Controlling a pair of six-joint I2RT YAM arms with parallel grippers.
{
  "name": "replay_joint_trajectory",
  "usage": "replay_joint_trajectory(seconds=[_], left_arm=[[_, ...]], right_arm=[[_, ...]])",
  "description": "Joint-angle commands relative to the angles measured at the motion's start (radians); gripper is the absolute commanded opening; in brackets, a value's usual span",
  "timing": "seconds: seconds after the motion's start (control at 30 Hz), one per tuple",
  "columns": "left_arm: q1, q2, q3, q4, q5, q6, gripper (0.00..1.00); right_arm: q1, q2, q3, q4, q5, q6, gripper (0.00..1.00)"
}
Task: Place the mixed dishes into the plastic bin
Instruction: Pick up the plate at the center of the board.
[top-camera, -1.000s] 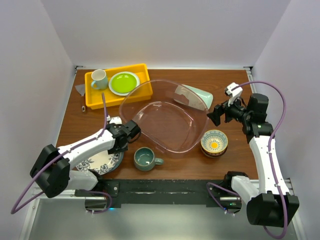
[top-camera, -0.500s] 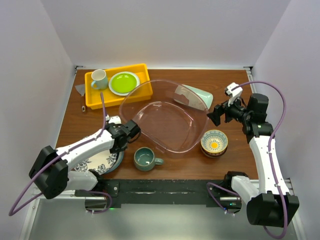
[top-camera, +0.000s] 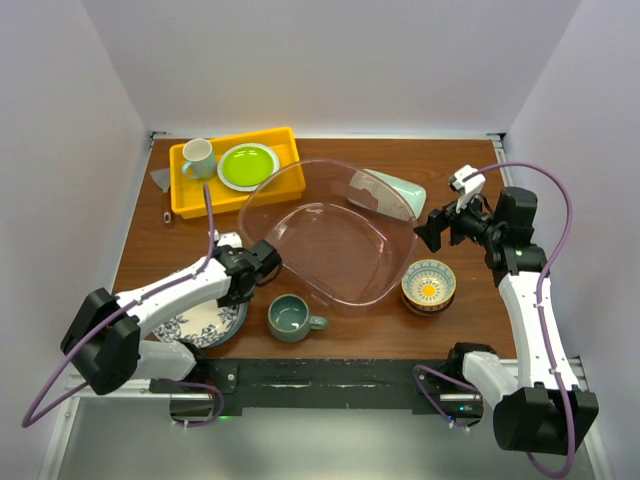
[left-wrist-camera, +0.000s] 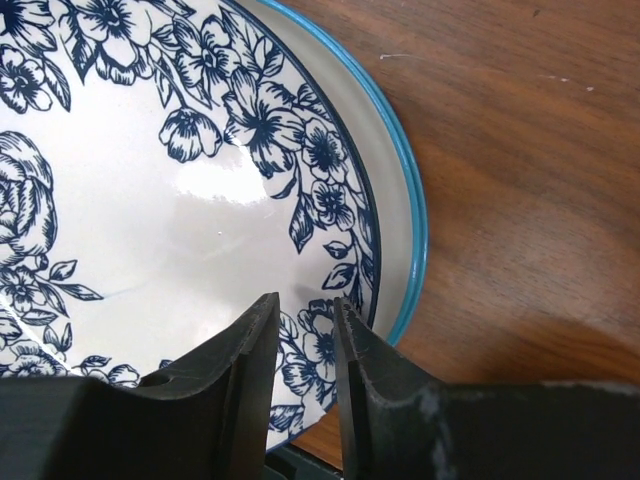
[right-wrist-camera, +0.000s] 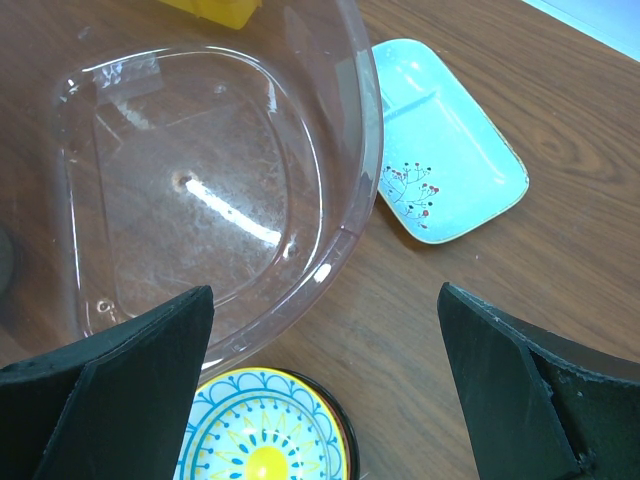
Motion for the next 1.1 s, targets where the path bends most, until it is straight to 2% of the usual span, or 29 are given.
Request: replay_joint_trajectory(seconds=[0.0,0.27,0.33,0.4,0.5,0.83,1.07], left_arm=[[-0.003,0.036,0.009,-0.023,-0.048,-0.021,0.34],[-0.003,-0.027,0.039,0.009,-0.028,0.028,0.40],[-0.003,-0.045,0.042,0.035,0.000,0.070,0.44],[-0.003,-0.055,0.041,0.075,0.029,0.106,0.52],[-0.003,-0.041,0.030,0.101,0.044,0.123,0.54],[-0.003,0.014,0.021,0.083,0.020,0.105,0.52],[-0.003,0.060,0.042,-0.041,-0.068,0.018,0.38]], right_arm=[[0.003,-0.026,0.013,0.022,0.007,-0.015,0.98],[0.006,-0.025,0.014,0.021,0.007,-0.017,0.98],[0.006,-0.025,0.014,0.022,0.005,-0.017,0.98],[0.007,-0.025,0.014,0.021,0.005,-0.017,0.98],[0.007,-0.025,0.014,0.021,0.007,-0.018,0.98],[0.007,-0.023,0.014,0.021,0.009,-0.018,0.98],[0.007,-0.023,0.014,0.021,0.009,-0.020,0.98]])
